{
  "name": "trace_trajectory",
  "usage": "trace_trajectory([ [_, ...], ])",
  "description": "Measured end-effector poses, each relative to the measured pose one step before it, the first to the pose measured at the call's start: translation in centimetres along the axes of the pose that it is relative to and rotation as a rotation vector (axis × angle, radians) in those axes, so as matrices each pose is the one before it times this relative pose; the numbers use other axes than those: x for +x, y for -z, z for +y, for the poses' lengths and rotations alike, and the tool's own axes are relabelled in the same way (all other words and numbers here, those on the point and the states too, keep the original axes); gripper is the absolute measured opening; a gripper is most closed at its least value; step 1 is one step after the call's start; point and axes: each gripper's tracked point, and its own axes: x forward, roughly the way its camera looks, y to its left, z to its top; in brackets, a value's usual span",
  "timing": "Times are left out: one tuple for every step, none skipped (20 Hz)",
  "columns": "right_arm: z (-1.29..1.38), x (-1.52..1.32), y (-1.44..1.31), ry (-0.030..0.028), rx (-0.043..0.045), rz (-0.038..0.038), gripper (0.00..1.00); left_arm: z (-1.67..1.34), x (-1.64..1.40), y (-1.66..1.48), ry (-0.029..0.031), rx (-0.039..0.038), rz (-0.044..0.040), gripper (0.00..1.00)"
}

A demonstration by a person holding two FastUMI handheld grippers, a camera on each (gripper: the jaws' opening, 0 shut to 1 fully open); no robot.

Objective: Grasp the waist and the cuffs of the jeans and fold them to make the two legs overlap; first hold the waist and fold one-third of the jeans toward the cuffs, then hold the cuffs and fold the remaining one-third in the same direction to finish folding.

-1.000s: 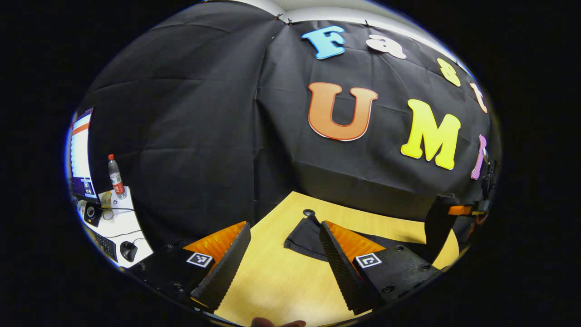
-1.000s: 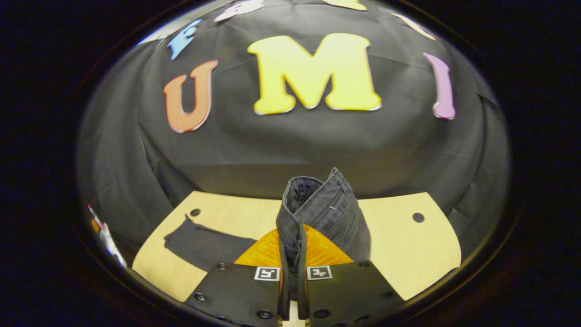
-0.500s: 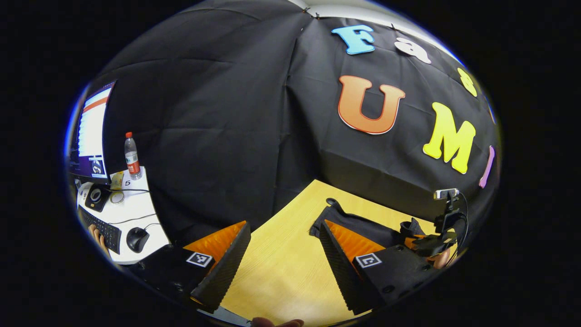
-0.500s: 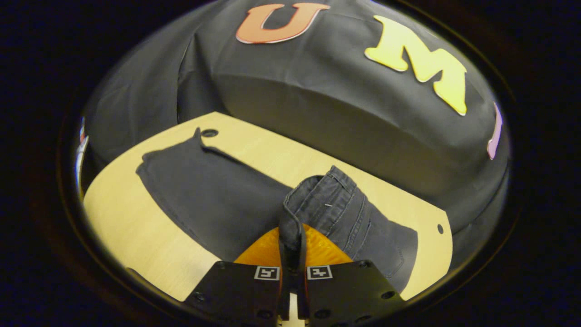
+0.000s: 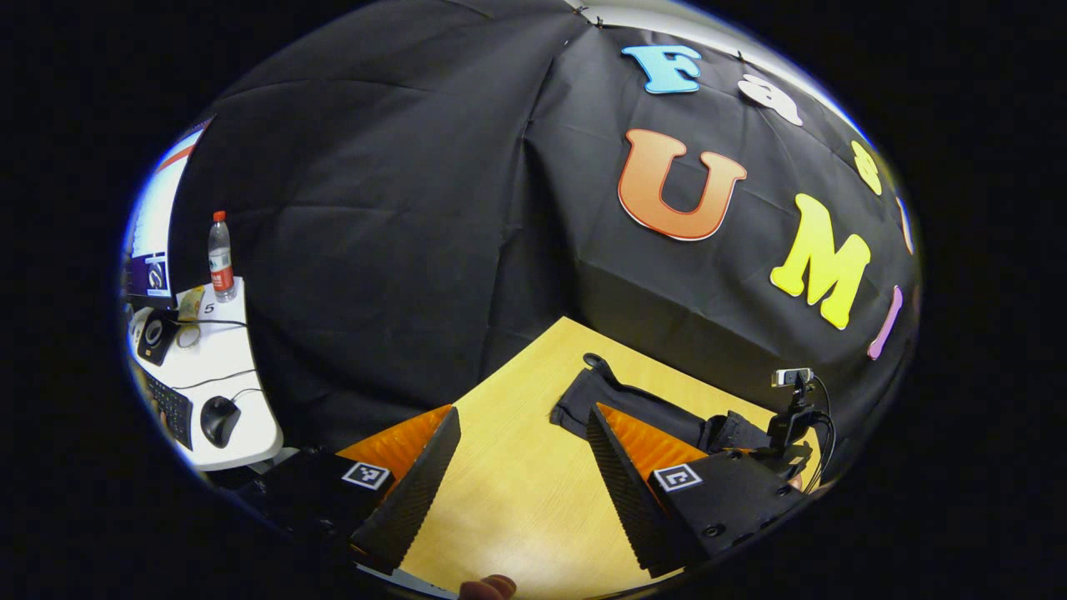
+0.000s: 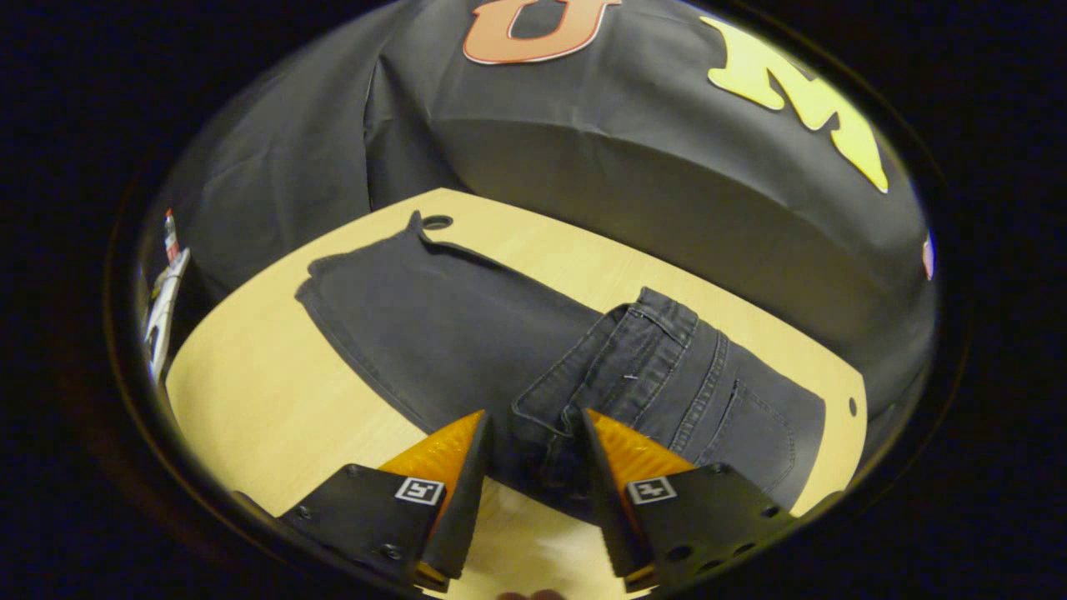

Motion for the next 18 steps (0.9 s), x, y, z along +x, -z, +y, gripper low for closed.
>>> trace_trajectory([
  [0.367, -1.013, -0.459, -0.01877, 0.00709, -0.01275, 0.72, -0.806, 0.618, 0.190, 0.01780, -0.01546, 0.00998, 0.99],
  [0.370, -1.263, -0.616, -0.01429, 0.00222, -0.01713, 0.80, -0.599, 0.611, 0.271, 0.02325, -0.02414, 0.01078, 0.98],
  [0.175, -1.724, -0.681, -0.01883, -0.00092, -0.02414, 0.86, -0.979, 0.753, 0.417, 0.04287, -0.04236, 0.01433, 0.99],
  [0.166, -1.381, -0.715, -0.01705, -0.00114, -0.02234, 0.94, -1.063, 0.784, 0.364, 0.04506, -0.04171, 0.01366, 0.99],
  [-0.053, -2.004, -0.586, -0.01040, -0.00567, -0.01940, 0.96, -0.865, 0.587, 0.407, 0.03781, -0.03679, 0.01853, 0.99],
  [-0.118, -1.786, -0.796, -0.01399, -0.00240, -0.02093, 0.95, -0.619, 0.924, 0.603, 0.03043, -0.03547, 0.01780, 0.98],
  [-0.439, -1.485, -0.910, -0.00611, -0.00363, -0.01887, 0.96, -0.020, 1.028, 0.783, 0.02094, -0.03548, 0.02069, 0.99],
  [-0.533, -1.748, -0.876, -0.00240, -0.00457, -0.01658, 0.97, 0.040, 0.994, 0.511, 0.01357, -0.03958, 0.01665, 0.99],
  [-0.748, -1.737, -0.822, 0.00507, -0.00169, -0.02024, 0.96, -0.114, 1.181, 0.383, 0.01704, -0.04446, 0.01712, 0.99],
  [-0.935, -1.771, -0.905, 0.01132, 0.00059, -0.02182, 0.97, -0.034, 0.874, 0.200, 0.01653, -0.05025, 0.01142, 0.99],
  [-1.133, -1.709, -0.609, 0.01885, 0.01186, -0.01731, 0.96, 0.082, 1.271, 0.082, 0.01540, -0.05406, 0.01427, 0.99],
  [-0.994, -1.432, -0.311, 0.01636, 0.02841, -0.00947, 0.96, 0.197, 1.210, 0.337, 0.00767, -0.04544, 0.01823, 0.99],
  [-0.619, -1.101, 0.107, 0.01143, 0.02921, 0.00345, 0.94, 0.733, 1.335, 0.212, -0.00087, -0.05735, 0.01865, 0.99],
  [-1.054, -1.047, 0.213, 0.01960, 0.01664, 0.00862, 0.94, 0.614, 1.420, 0.267, 0.00002, -0.06600, 0.01886, 0.99],
  [-1.165, -1.078, 0.133, 0.02014, 0.01468, 0.00406, 0.94, 0.756, 1.132, 0.398, 0.00071, -0.07229, 0.02509, 0.99],
  [-1.171, -1.002, 0.179, 0.02350, 0.01037, 0.00540, 0.96, 0.656, 1.286, 0.287, -0.00596, -0.07921, 0.02486, 0.99],
  [-1.258, -0.892, 0.428, 0.02473, 0.01597, 0.00733, 0.96, 0.303, 1.280, 0.175, -0.00255, -0.06392, 0.01480, 0.98],
  [-1.136, -0.953, 0.438, 0.02351, 0.01979, 0.00908, 0.94, 0.242, 0.973, -0.342, -0.00635, -0.04079, -0.00324, 0.98],
])
